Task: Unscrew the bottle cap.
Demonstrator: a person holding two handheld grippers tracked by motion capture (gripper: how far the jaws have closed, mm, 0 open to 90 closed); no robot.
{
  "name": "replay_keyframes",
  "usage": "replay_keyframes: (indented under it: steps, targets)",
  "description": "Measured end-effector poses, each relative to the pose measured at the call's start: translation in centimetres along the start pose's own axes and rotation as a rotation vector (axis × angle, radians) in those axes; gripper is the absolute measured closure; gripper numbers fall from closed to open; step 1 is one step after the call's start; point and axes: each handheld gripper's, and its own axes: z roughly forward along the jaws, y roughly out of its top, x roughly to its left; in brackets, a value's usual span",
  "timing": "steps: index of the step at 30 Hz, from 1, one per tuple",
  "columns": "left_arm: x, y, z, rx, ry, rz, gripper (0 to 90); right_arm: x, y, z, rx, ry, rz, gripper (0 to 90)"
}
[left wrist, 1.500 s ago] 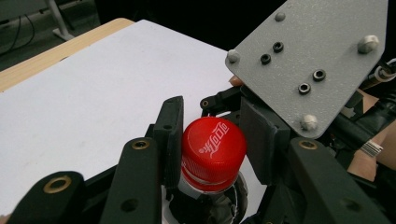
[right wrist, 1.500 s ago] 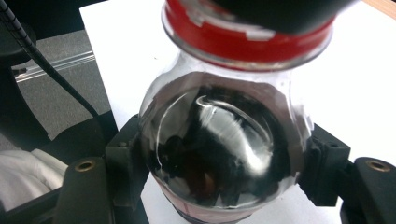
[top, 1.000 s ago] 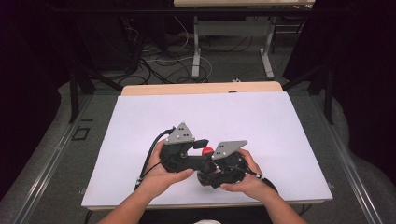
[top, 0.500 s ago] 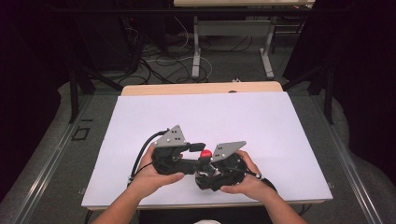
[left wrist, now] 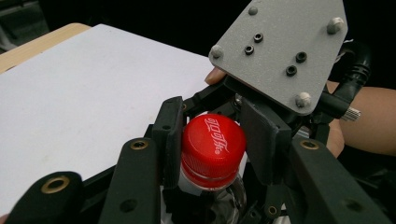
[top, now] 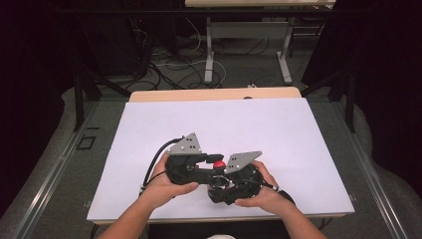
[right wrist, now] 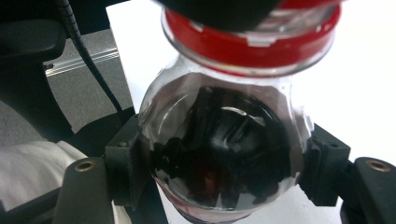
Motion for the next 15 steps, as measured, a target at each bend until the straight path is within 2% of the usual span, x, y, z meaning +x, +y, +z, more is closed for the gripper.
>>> replay_keyframes:
  steps: [5,11,13,15]
  targets:
    - [-0.61,0.33,0.14,0.020,0.061,0.016,61.6,-0.09,-0.04,0.05,0.009,-0.016,0.009,30.0]
    - [-0.80,0.65,0.23,0.018,0.085,0.013,61.7,-0.18,-0.05,0.04,0.009,-0.038,0.015,30.0]
    - [-0.80,0.72,0.21,0.023,0.085,0.014,61.7,-0.21,-0.05,-0.02,0.011,-0.030,0.016,30.0]
    - [-0.78,0.75,0.21,0.026,0.085,0.012,61.7,-0.23,-0.06,-0.05,0.012,-0.040,0.012,30.0]
